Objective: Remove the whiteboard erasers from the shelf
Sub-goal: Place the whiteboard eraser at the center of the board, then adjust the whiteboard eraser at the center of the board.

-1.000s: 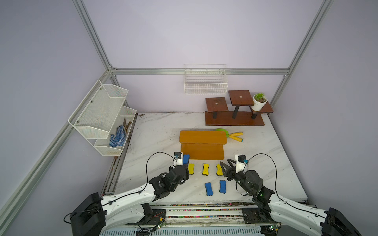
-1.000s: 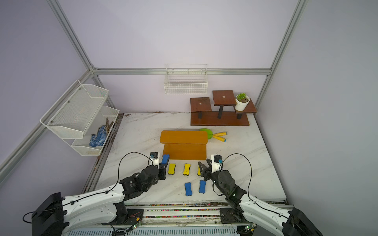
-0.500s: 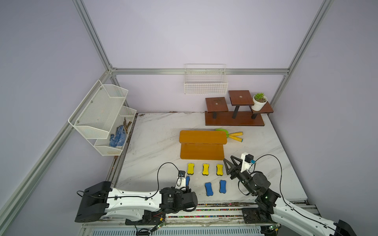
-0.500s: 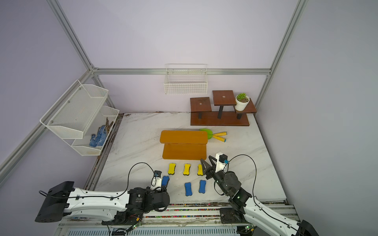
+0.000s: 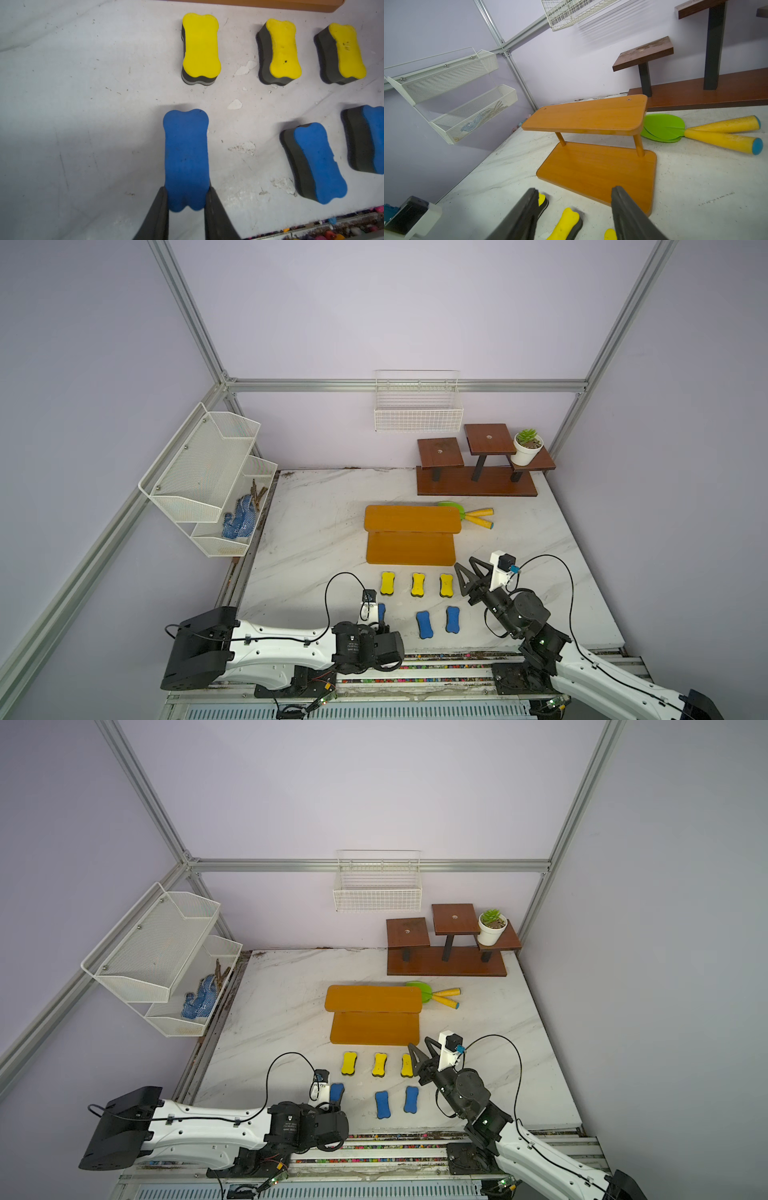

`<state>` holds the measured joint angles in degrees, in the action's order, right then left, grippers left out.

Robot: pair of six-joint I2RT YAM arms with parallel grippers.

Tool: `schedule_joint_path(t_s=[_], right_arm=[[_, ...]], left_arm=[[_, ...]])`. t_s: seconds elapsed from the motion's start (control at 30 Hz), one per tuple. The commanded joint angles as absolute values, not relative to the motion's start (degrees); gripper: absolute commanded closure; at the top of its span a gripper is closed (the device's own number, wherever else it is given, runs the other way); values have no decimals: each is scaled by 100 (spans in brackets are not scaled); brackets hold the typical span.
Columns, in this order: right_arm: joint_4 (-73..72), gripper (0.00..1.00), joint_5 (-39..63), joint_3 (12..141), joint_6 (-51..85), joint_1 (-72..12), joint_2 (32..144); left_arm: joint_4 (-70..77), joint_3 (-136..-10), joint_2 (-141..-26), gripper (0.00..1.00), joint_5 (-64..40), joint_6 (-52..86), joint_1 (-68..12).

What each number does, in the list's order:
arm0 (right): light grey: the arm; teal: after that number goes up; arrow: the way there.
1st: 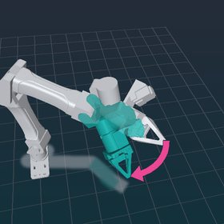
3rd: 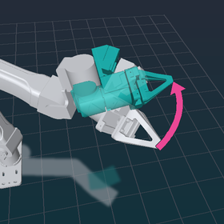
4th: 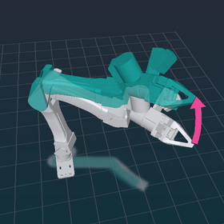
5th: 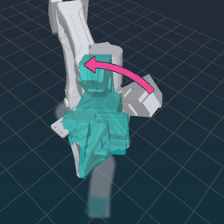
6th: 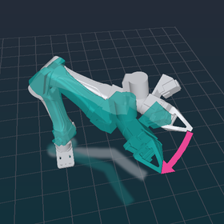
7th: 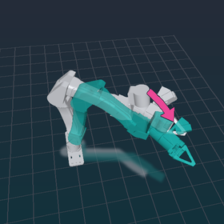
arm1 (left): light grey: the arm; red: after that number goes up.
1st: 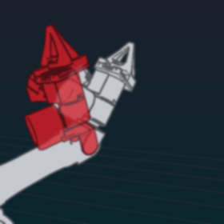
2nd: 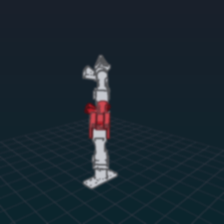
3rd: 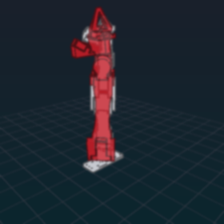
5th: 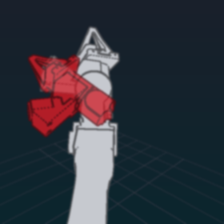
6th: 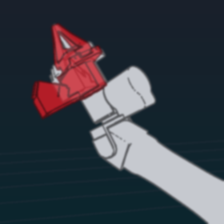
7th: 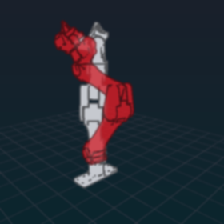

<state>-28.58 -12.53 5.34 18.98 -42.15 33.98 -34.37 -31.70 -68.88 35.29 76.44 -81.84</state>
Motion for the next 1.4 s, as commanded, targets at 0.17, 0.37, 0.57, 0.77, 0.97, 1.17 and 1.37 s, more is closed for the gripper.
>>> schedule_joint_path(t_s=[0.17,0.37,0.57,0.77,0.97,1.17,1.37], right_arm=[[-2858,40,-1367,580,1794,-4189,3170],[-2903,39,-1319,572,1809,-4185,3217],[-2873,40,-1326,554,1811,-4190,3112],[-2843,39,-1328,554,1802,-4192,3067],[-2802,39,-1281,573,1811,-4182,3101],[-2733,40,-1195,590,1811,-4182,3117],[-2760,39,-1195,591,1800,-4184,3198]], left_arm=[[-2983,-3405,-7228,100,3378,7414,-8185],[-3083,-3699,-7570,100,3289,7313,-8161],[-2988,-3811,-7750,84,3130,7151,-8079],[-3084,-3911,-7753,51,3114,7062,-8076],[-3128,-3945,-7735,47,3118,7023,-8070],[-3203,-3861,-7468,45,3135,6872,-7767],[-2832,-3881,-7172,32,3121,6049,-7440]])
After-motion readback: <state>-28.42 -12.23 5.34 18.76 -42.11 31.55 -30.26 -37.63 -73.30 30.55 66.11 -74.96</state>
